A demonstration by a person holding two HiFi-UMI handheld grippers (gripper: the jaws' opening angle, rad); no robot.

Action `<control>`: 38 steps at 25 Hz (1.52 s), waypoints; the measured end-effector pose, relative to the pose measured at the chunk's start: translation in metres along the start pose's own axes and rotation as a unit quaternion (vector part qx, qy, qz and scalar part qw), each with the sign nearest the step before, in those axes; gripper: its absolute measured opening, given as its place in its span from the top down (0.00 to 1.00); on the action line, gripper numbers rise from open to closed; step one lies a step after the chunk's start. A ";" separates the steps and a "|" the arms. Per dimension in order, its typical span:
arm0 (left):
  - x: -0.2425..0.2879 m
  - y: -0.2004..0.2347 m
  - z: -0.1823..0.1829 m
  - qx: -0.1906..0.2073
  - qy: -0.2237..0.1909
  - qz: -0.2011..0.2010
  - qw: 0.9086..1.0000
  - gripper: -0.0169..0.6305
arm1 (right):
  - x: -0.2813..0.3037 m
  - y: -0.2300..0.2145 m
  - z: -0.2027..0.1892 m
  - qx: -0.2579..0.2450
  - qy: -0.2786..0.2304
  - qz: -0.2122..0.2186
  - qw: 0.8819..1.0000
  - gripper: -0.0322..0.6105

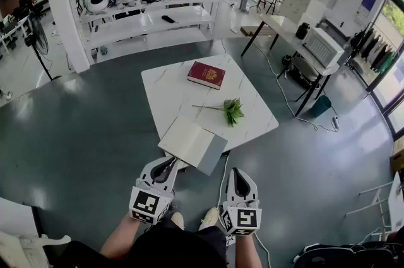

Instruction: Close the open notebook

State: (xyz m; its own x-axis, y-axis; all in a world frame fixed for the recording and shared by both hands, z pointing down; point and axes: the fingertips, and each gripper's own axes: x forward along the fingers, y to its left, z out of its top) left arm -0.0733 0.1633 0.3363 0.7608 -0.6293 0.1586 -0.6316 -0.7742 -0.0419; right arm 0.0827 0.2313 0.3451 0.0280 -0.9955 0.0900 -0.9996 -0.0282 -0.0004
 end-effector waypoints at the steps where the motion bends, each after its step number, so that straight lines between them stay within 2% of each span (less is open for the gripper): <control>1: -0.001 0.000 -0.001 0.000 0.001 -0.002 1.000 0.92 | -0.001 0.001 0.000 0.002 0.000 -0.002 1.000 0.92; 19: -0.001 -0.001 -0.010 0.008 0.012 -0.027 1.000 0.92 | -0.011 0.004 -0.011 0.012 0.004 -0.034 0.999 0.92; 27: 0.031 -0.004 -0.023 0.002 0.027 -0.032 0.999 0.92 | 0.011 -0.017 -0.029 0.018 0.019 -0.035 0.999 0.92; 38: 0.092 0.011 -0.040 -0.012 0.059 -0.016 0.998 0.92 | 0.070 -0.048 -0.057 0.040 0.052 -0.009 0.998 0.92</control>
State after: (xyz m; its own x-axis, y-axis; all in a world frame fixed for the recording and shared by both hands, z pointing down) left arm -0.0160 0.0995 0.3904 0.7591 -0.5902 0.2747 -0.6110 -0.7915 -0.0123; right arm 0.1322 0.1676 0.4079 0.0417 -0.9801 0.1941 -0.9954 -0.0574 -0.0761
